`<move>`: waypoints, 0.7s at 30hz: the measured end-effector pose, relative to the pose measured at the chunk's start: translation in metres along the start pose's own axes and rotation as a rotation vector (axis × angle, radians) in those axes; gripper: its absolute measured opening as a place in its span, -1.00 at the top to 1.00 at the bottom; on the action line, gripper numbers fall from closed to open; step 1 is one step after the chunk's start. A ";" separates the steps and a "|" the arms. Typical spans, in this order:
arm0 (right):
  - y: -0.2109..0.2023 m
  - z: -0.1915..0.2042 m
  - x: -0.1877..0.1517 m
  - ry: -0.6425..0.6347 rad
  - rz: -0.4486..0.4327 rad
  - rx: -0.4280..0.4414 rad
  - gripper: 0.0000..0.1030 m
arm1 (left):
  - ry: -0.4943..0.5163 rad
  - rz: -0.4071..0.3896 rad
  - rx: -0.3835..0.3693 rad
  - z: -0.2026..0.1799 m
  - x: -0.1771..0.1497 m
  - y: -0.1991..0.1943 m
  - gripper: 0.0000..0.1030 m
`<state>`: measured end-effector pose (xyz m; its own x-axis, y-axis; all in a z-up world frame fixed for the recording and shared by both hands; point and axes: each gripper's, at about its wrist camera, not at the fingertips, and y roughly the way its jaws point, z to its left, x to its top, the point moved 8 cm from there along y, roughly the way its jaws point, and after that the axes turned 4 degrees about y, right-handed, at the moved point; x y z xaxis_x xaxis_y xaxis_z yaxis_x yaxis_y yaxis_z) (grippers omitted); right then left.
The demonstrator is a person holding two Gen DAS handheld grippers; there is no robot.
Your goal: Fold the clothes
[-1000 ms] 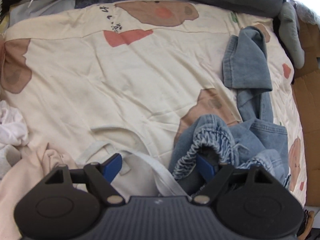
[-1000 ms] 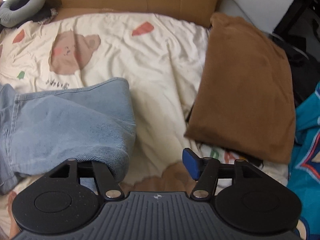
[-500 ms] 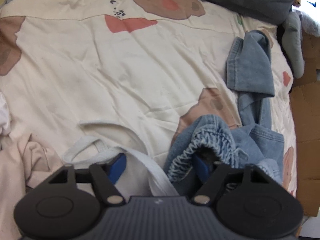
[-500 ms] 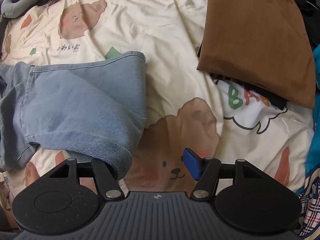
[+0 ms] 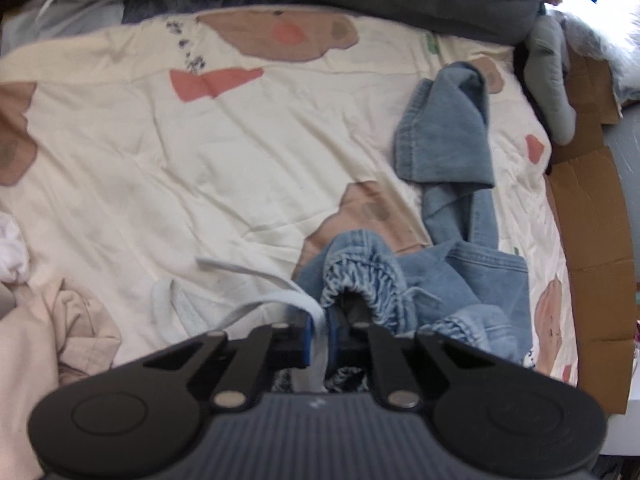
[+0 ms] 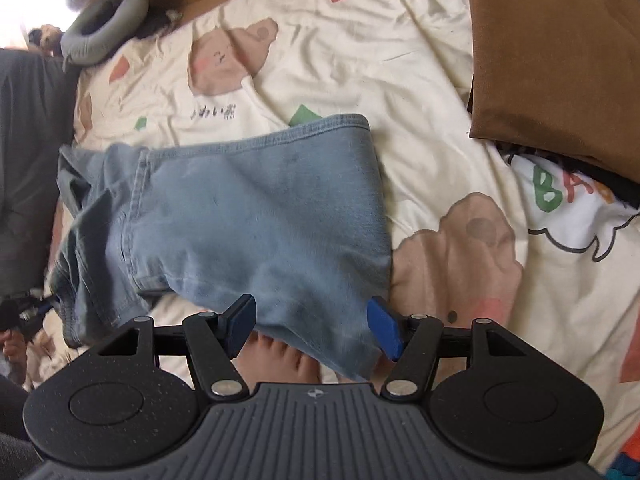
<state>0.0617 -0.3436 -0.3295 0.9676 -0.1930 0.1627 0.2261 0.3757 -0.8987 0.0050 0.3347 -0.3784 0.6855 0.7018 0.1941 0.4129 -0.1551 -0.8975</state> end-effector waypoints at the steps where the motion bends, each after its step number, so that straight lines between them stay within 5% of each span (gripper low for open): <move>1: 0.002 0.002 0.001 -0.006 -0.006 0.005 -0.32 | -0.004 -0.010 -0.005 -0.002 0.001 -0.006 0.98; 10: 0.029 0.068 0.052 -0.192 -0.034 0.118 -0.32 | 0.086 -0.070 -0.101 -0.047 0.006 -0.046 0.99; 21: 0.103 0.192 0.076 -0.501 0.066 0.253 -0.32 | 0.207 -0.070 -0.149 -0.090 0.018 -0.036 0.99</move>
<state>0.1802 -0.1457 -0.3318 0.9018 0.2691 0.3382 0.1231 0.5901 -0.7979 0.0565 0.2908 -0.3068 0.7539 0.5595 0.3444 0.5368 -0.2224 -0.8139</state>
